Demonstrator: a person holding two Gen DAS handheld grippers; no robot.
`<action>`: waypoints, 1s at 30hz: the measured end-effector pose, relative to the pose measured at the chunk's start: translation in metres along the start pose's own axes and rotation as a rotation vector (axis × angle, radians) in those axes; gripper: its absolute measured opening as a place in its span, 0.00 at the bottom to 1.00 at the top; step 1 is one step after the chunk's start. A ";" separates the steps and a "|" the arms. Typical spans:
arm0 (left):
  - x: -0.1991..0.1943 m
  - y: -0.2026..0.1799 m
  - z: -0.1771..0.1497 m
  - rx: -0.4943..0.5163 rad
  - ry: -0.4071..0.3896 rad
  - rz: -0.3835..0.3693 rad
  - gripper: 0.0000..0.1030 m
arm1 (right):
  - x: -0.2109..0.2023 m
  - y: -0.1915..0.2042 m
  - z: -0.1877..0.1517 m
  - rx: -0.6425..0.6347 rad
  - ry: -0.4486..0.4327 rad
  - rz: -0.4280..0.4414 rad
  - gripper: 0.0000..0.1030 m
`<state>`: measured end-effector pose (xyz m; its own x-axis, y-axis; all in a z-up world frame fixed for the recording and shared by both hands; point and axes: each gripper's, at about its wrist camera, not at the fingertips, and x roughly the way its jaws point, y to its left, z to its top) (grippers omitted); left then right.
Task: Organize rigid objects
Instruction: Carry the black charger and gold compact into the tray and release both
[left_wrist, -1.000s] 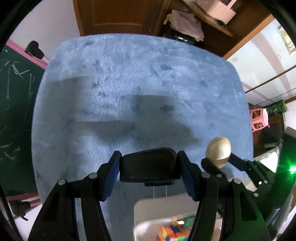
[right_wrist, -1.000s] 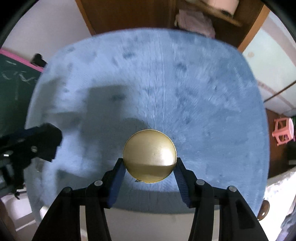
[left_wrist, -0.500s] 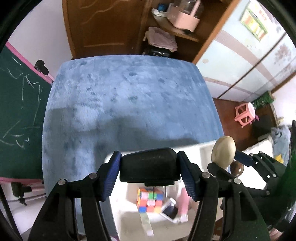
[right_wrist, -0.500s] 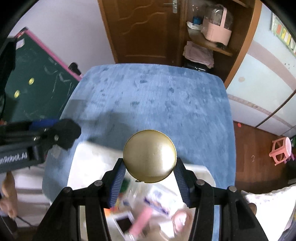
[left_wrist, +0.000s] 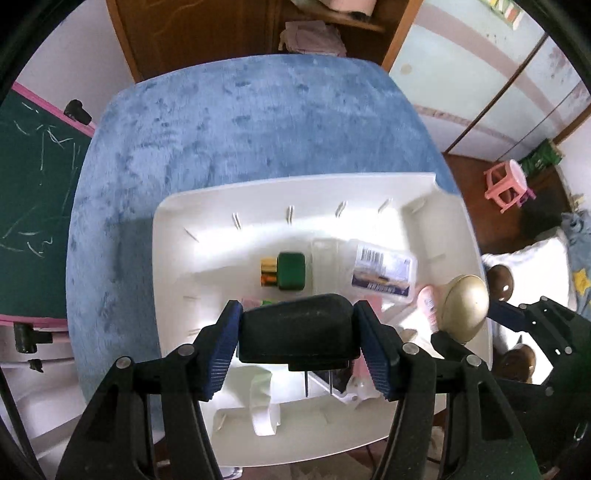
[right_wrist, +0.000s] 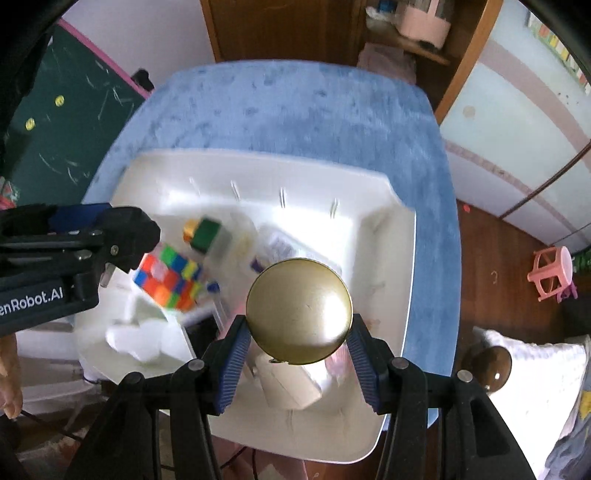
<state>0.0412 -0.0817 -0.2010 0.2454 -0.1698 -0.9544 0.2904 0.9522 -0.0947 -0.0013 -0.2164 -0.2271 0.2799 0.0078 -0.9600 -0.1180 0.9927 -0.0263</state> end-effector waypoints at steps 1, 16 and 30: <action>0.002 -0.002 -0.002 0.005 -0.001 0.009 0.63 | 0.003 0.000 -0.003 -0.004 0.010 -0.005 0.52; -0.024 -0.022 -0.007 0.035 -0.066 0.072 0.72 | -0.012 0.001 -0.011 -0.063 -0.012 -0.004 0.59; -0.085 -0.021 -0.016 -0.008 -0.189 0.085 0.72 | -0.077 -0.019 -0.007 0.009 -0.154 0.035 0.59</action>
<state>-0.0002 -0.0838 -0.1227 0.4378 -0.1324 -0.8893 0.2543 0.9669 -0.0188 -0.0272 -0.2370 -0.1551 0.4183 0.0605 -0.9063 -0.1218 0.9925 0.0101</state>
